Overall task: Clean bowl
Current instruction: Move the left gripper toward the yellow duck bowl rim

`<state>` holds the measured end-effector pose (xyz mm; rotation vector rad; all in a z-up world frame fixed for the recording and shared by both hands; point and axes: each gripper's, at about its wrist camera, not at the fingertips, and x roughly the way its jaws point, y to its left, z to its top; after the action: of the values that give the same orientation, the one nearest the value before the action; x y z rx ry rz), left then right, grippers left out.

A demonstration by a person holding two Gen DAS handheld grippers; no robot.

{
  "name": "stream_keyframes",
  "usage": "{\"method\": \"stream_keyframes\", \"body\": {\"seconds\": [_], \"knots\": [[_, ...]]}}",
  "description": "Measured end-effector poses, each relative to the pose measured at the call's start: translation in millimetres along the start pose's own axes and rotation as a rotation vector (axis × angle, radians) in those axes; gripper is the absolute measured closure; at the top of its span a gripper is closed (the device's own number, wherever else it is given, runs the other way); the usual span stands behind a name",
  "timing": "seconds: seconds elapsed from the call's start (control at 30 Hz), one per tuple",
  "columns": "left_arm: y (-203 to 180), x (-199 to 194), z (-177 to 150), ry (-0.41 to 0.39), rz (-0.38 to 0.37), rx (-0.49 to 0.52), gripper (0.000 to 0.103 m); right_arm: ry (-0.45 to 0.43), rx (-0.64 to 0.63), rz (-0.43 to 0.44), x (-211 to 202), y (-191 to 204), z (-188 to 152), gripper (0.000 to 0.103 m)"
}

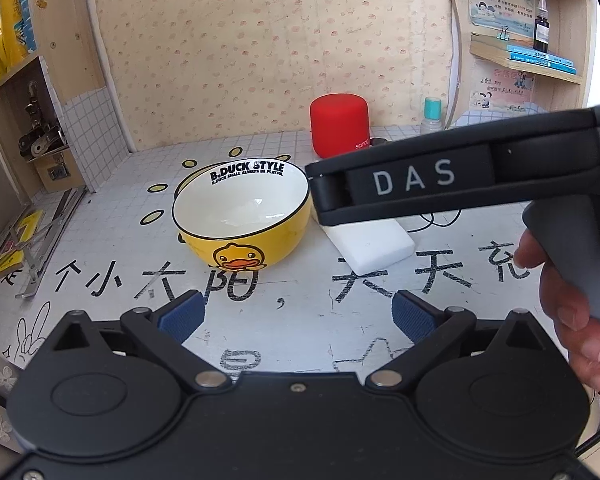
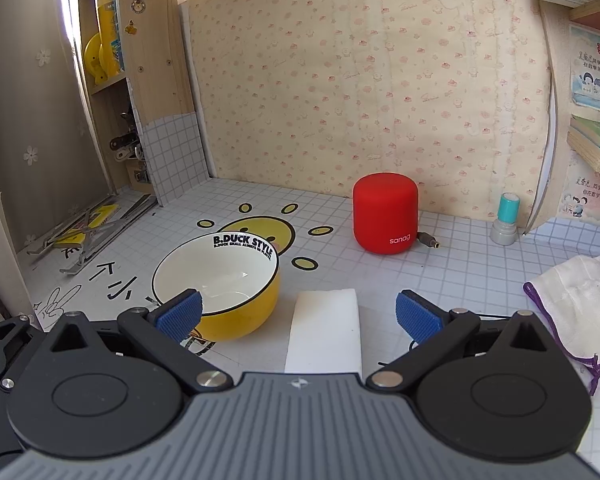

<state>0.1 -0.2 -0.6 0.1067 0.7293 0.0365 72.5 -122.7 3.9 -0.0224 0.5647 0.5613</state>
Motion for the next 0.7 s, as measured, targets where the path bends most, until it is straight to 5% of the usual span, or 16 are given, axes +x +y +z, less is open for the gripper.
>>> {"method": "stream_keyframes", "body": {"seconds": [0.53,0.7], "knots": [[-2.4,3.1,-2.6,-0.004,0.013,0.021,0.0,0.006,0.016,-0.004,5.1,-0.4,-1.8,0.0],[5.6,6.4,-5.1,0.006,-0.036,-0.019,0.0,0.013,0.015,-0.014,5.8,-0.3,-3.6,0.0]]}}
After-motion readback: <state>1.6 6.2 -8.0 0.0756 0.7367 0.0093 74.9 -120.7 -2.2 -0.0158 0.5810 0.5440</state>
